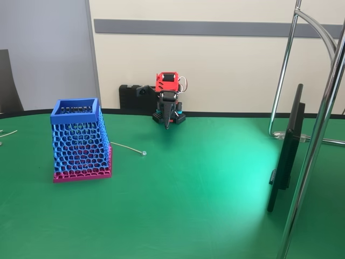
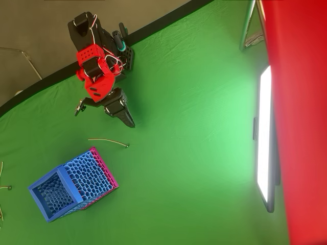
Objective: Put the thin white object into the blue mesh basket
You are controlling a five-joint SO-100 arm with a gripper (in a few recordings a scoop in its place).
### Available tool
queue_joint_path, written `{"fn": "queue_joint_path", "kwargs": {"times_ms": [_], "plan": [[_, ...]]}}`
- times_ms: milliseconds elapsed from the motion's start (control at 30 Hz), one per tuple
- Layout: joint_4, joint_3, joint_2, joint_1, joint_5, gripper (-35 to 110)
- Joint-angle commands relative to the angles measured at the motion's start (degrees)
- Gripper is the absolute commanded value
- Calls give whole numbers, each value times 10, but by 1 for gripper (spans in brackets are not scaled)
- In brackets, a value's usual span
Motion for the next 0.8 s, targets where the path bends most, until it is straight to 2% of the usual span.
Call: {"fn": "queue_joint_path", "kwargs": {"times_ms": [0, 767], "plan": [[-4, 4, 4, -6, -6, 1], [-2, 4, 4, -4, 4, 1]]}}
